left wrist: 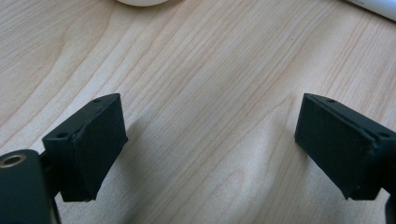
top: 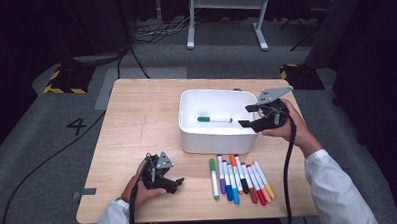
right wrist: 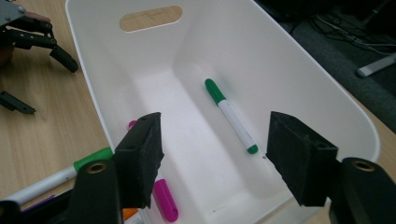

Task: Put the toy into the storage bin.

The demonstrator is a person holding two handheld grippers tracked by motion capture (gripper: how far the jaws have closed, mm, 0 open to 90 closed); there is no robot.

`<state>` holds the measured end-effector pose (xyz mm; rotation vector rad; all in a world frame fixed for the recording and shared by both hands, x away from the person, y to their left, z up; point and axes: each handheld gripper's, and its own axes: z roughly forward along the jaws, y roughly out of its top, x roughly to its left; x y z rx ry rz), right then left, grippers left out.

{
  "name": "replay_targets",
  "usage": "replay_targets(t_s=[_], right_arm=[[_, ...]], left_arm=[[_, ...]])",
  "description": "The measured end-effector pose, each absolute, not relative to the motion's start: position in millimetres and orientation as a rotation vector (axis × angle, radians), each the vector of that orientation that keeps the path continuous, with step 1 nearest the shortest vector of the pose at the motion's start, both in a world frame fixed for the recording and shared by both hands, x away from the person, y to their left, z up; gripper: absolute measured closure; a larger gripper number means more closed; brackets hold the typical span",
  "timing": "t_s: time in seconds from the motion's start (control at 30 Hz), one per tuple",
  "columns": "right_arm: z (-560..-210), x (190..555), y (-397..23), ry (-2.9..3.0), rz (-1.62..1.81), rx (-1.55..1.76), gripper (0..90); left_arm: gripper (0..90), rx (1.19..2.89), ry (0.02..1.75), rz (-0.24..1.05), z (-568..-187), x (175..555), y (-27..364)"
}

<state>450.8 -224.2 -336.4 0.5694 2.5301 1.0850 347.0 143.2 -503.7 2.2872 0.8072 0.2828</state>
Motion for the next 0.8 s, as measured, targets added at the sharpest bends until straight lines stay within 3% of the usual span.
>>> replay_targets(t_s=[0.43,0.8], right_arm=[[-333.1,399.4,-277.5,2.359,1.103,0.647,27.1],[-387.7,359.7,-309.7,2.39,1.054,0.734,27.3]], left_arm=[[9.1,2.288,0.806,0.283,-503.7,347.2,143.3],[9.1,2.288,0.807,0.282,-503.7,347.2,143.3]])
